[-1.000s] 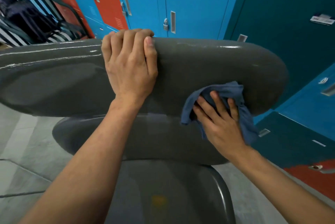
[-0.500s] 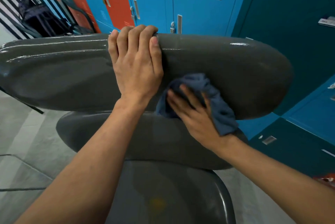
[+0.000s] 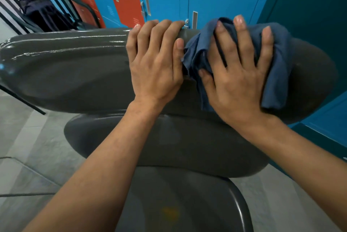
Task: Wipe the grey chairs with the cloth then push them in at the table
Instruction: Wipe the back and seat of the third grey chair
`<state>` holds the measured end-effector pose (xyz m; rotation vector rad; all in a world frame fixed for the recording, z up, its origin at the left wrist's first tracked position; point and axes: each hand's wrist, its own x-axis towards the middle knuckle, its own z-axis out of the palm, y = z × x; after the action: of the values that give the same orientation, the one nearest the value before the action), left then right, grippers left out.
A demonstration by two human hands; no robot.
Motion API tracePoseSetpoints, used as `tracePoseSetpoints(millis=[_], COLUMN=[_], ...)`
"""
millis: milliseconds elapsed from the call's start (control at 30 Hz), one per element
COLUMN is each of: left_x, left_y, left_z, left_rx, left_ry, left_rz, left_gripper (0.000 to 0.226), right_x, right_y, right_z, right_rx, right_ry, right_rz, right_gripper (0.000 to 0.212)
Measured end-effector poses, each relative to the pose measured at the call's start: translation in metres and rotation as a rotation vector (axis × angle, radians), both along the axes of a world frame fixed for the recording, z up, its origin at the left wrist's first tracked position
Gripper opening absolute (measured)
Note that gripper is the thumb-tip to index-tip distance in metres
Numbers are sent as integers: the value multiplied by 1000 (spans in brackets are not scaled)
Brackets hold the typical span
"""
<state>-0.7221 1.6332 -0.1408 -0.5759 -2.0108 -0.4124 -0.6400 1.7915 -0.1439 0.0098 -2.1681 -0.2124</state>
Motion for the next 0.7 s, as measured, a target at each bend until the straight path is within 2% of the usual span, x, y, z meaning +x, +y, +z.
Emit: tracePoseSetpoints(millis=[67, 133, 233, 300, 367, 500, 700], left_x=[0, 1, 4, 5, 6, 4, -13], left_y=[-2, -3, -3, -5, -9, -19, -75], left_z=[1, 2, 4, 5, 5, 6, 2], left_rx=[5, 5, 8, -7, -31, -69, 12], left_ry=[-5, -10, -39, -58, -65, -54, -57], left_rz=[-18, -22, -45, -58, -75, -102, 141], left_gripper=[40, 40, 40, 41, 42, 42, 39], right_x=[-1, 3, 17, 24, 25, 15, -24], right_y=[-1, 4, 10, 9, 8, 0, -34], right_z=[-7, -26, -70, -82, -76, -28, 38], right_rx=[45, 154, 367, 419, 333, 80, -84], right_ry=[71, 26, -207, -304, -313, -180, -206], right_rz=[40, 101, 198, 185, 208, 183, 41], right_gripper=[46, 49, 82, 92, 92, 64, 59])
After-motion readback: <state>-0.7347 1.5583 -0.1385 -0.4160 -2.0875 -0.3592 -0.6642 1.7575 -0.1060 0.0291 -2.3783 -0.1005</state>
